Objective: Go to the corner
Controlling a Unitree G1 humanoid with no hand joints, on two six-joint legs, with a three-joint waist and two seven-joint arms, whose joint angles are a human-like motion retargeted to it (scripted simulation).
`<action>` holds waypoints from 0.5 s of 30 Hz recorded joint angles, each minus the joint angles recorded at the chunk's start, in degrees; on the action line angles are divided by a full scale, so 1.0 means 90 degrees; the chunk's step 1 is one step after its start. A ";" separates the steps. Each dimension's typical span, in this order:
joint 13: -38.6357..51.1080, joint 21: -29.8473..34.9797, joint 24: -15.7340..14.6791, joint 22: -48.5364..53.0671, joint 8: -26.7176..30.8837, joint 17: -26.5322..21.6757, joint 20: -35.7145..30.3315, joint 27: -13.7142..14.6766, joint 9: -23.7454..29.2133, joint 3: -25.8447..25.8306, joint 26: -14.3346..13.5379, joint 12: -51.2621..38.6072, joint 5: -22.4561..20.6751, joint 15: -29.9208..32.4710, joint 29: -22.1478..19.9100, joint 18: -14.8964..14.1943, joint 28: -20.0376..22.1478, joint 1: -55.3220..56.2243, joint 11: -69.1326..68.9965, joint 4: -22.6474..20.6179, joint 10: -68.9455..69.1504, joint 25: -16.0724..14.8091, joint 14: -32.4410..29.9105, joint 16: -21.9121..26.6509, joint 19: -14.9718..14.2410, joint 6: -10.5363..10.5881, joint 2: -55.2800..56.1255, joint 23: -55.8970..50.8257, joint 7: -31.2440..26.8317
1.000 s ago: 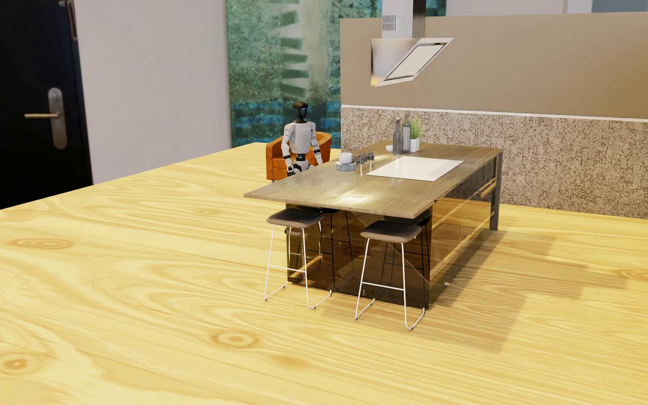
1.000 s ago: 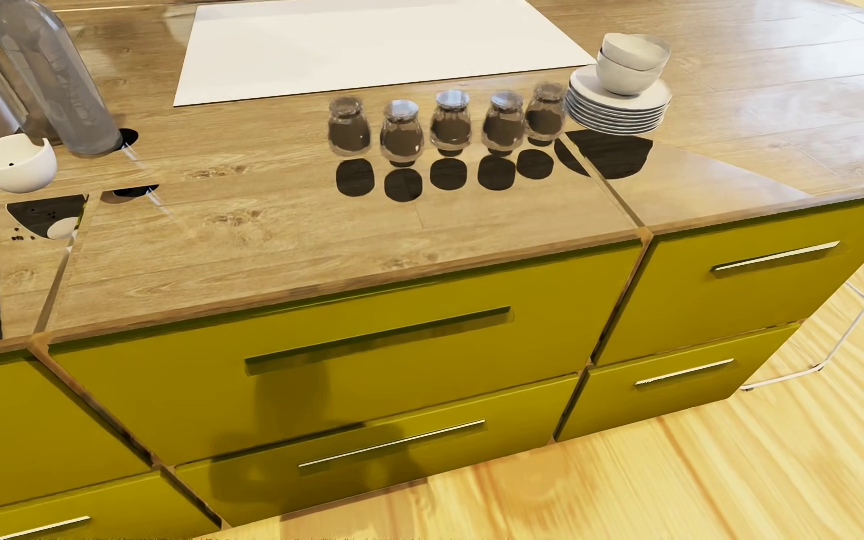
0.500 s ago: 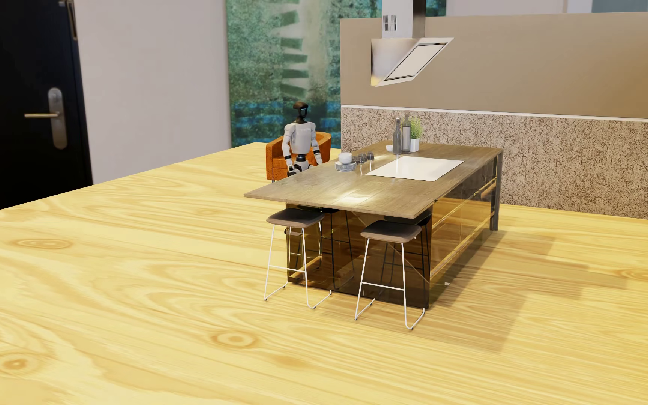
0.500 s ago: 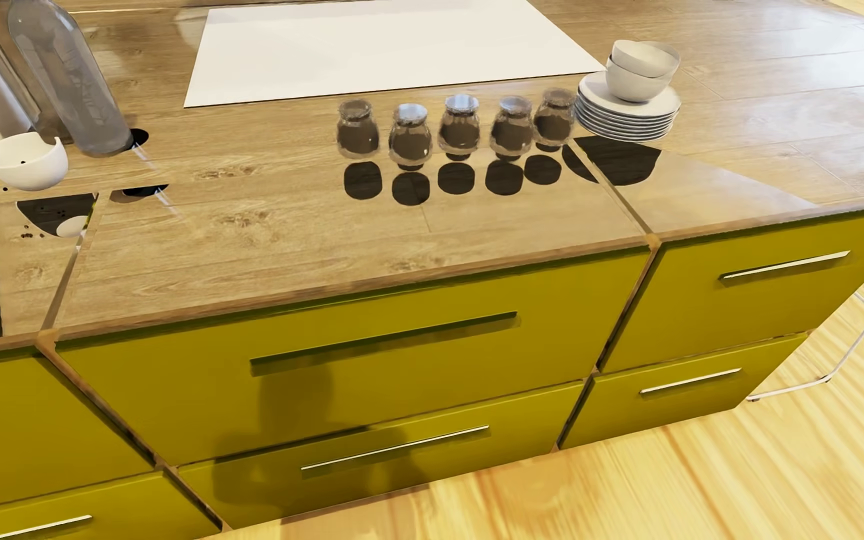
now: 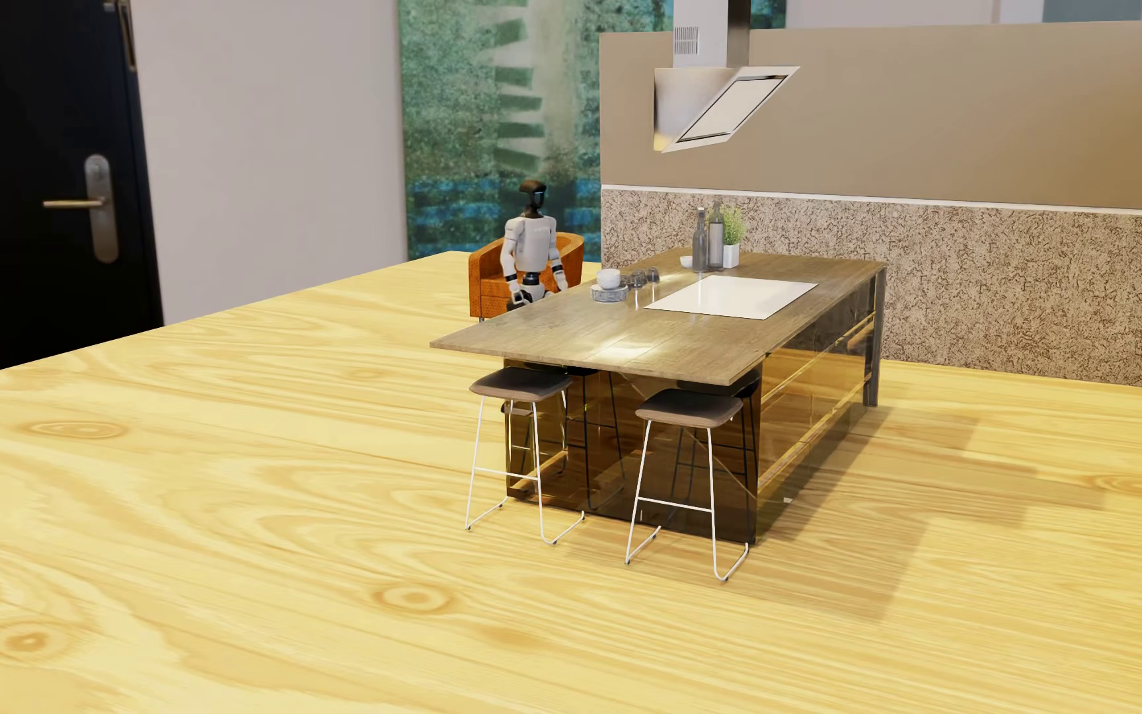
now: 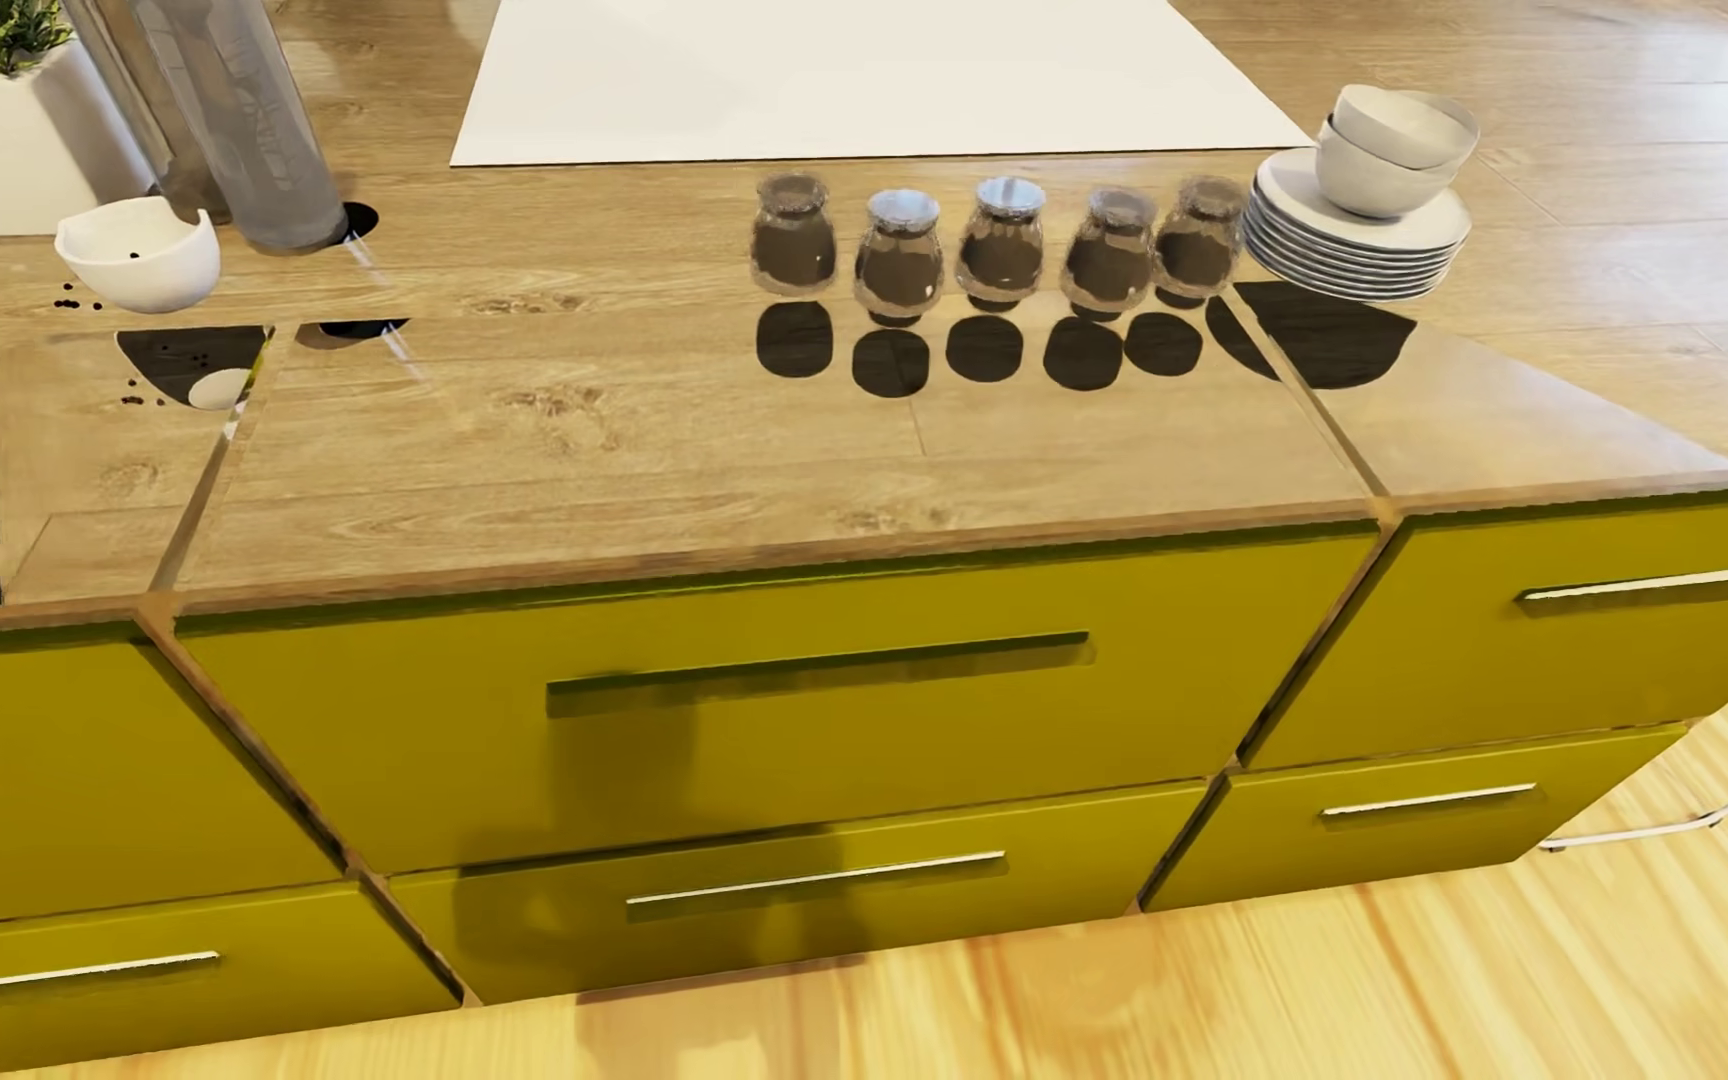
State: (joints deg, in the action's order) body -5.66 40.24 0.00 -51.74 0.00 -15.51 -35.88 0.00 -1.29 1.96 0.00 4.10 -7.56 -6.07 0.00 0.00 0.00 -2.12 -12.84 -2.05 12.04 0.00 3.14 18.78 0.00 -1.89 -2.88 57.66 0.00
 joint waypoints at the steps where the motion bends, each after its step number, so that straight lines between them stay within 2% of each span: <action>1: -0.0012 0.0113 0.0000 0.0000 0.0000 -0.0033 -0.0018 0.0000 -0.0045 0.0041 0.0000 0.0021 -0.0002 0.0007 0.0000 0.0000 0.0000 -0.0031 0.0051 0.0008 -0.0038 0.0000 0.0008 0.0015 0.0000 -0.0016 -0.0020 -0.0079 0.0000; 5: -0.0019 0.0033 0.0000 0.0011 0.0000 0.0015 -0.0007 0.0000 -0.0037 0.0014 0.0000 0.0068 0.0011 0.0026 0.0000 0.0000 0.0000 -0.0076 0.0119 -0.0010 -0.0031 0.0000 0.0016 0.0019 0.0000 -0.0075 -0.0109 -0.0021 0.0000; 10: -0.0020 -0.0009 0.0000 -0.0025 0.0000 0.0000 0.0008 0.0000 -0.0066 0.0013 0.0000 0.0045 -0.0009 0.0023 0.0000 0.0000 0.0000 -0.0053 0.0098 0.0006 -0.0022 0.0000 0.0020 0.0003 0.0000 -0.0037 -0.0084 -0.0030 0.0000; 12: 0.0000 0.0179 0.0000 -0.0027 0.0000 -0.0048 -0.0081 0.0000 -0.0094 0.0004 0.0000 0.0035 -0.0019 0.0022 0.0000 0.0000 0.0000 -0.0024 0.0095 0.0023 -0.0019 0.0000 0.0027 0.0022 0.0000 -0.0017 -0.0058 -0.0070 0.0000; 15: -0.0029 0.0022 0.0000 -0.0014 0.0000 -0.0020 -0.0078 0.0000 -0.0084 0.0016 0.0000 0.0047 -0.0015 -0.0018 0.0000 0.0000 0.0000 -0.0051 0.0065 0.0014 -0.0008 0.0000 0.0033 0.0013 0.0000 -0.0013 -0.0079 -0.0048 0.0000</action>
State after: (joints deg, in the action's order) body -5.92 40.44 0.00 -51.86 0.00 -15.69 -36.59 0.00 -2.05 2.10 0.00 4.52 -7.69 -6.23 0.00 0.00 0.00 -2.58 -12.26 -1.92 11.97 0.00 3.43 18.89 0.00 -2.00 -3.59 57.22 0.00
